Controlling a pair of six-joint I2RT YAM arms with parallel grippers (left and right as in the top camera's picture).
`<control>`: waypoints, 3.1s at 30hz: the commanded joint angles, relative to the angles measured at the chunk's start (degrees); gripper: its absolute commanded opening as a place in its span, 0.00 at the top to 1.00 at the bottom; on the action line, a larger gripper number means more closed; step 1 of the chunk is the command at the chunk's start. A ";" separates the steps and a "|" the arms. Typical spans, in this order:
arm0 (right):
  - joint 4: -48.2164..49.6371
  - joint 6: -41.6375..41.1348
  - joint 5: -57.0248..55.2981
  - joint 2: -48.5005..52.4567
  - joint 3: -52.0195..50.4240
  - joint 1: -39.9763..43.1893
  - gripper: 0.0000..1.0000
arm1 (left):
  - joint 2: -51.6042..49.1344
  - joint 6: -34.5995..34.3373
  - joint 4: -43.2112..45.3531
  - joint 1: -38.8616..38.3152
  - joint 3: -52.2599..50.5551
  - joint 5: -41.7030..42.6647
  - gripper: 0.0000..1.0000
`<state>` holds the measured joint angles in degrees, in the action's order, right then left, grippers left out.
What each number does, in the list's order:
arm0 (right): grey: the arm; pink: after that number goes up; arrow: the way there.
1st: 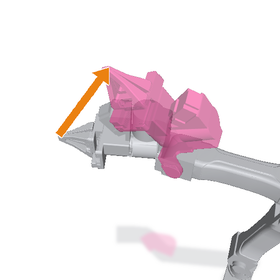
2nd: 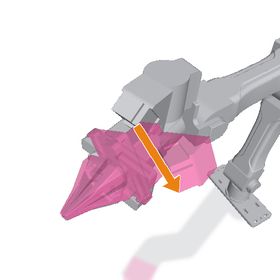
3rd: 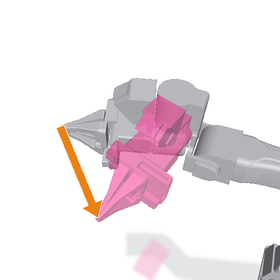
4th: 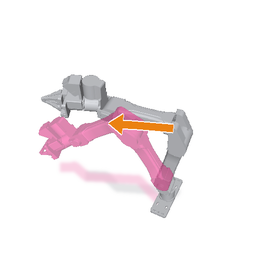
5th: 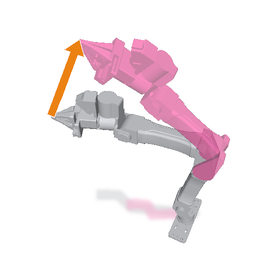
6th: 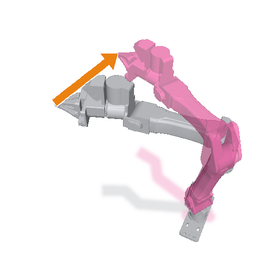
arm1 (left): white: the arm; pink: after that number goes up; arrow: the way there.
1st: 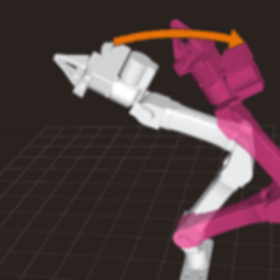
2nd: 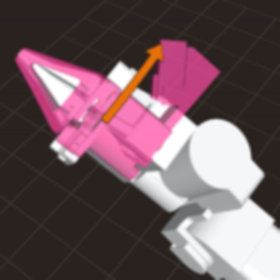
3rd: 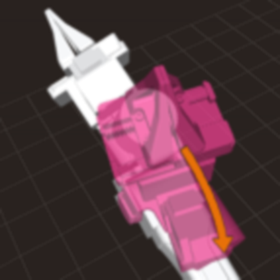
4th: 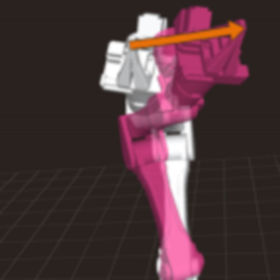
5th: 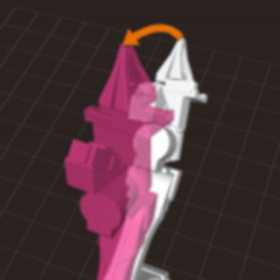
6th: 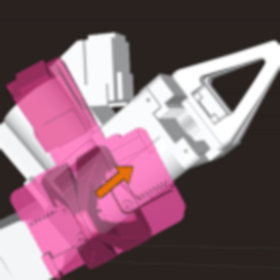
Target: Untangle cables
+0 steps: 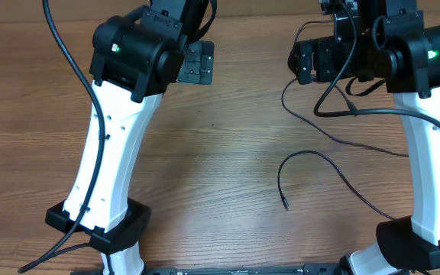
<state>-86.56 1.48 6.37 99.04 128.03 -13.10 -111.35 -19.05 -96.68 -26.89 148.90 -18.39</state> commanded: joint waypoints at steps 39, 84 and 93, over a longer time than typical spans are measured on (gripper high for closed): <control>0.09 -0.39 -0.76 -1.11 0.61 -0.07 0.00 | 5.44 1.07 13.86 -0.17 -9.81 0.50 0.00; 0.09 -0.39 -0.76 -1.11 0.61 -0.07 0.00 | 99.03 14.21 112.72 28.96 -144.10 25.92 0.00; 0.09 -0.39 -0.76 -1.11 0.61 -0.07 0.00 | 105.53 13.88 104.08 30.29 -148.61 22.53 0.00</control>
<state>-86.59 1.48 5.91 99.04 128.03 -13.13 -7.60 -4.32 8.78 2.79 0.49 5.91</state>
